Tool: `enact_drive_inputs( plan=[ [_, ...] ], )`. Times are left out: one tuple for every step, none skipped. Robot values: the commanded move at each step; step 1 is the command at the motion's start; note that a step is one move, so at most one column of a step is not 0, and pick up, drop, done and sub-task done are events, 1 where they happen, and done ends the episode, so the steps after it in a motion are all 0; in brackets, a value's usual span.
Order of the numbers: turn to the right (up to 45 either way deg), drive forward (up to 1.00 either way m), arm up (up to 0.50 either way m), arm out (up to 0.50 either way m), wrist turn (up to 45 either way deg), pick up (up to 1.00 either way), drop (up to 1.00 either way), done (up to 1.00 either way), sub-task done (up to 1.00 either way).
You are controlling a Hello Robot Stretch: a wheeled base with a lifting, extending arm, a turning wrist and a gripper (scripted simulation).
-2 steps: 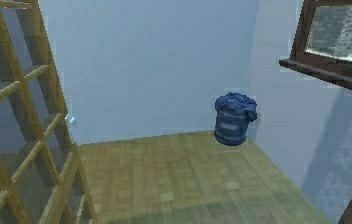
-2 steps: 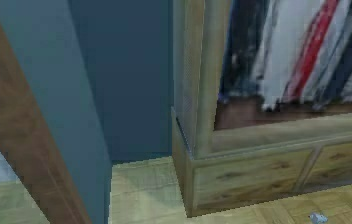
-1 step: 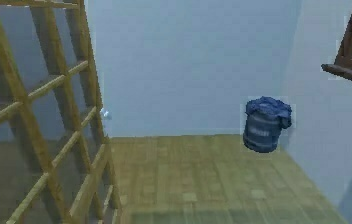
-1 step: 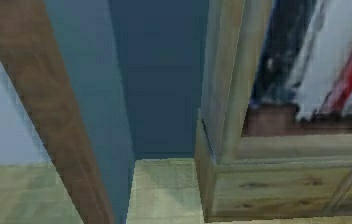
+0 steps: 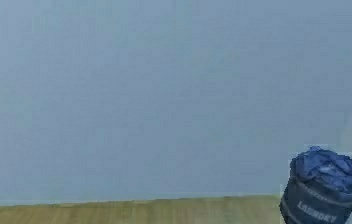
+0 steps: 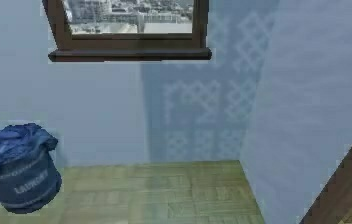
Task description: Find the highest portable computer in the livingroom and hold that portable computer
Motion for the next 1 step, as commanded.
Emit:
enact_drive_inputs(
  plan=[
    [-33.0,0.00,0.00,0.00,0.0,0.00,0.00,0.00,0.00]
  ],
)
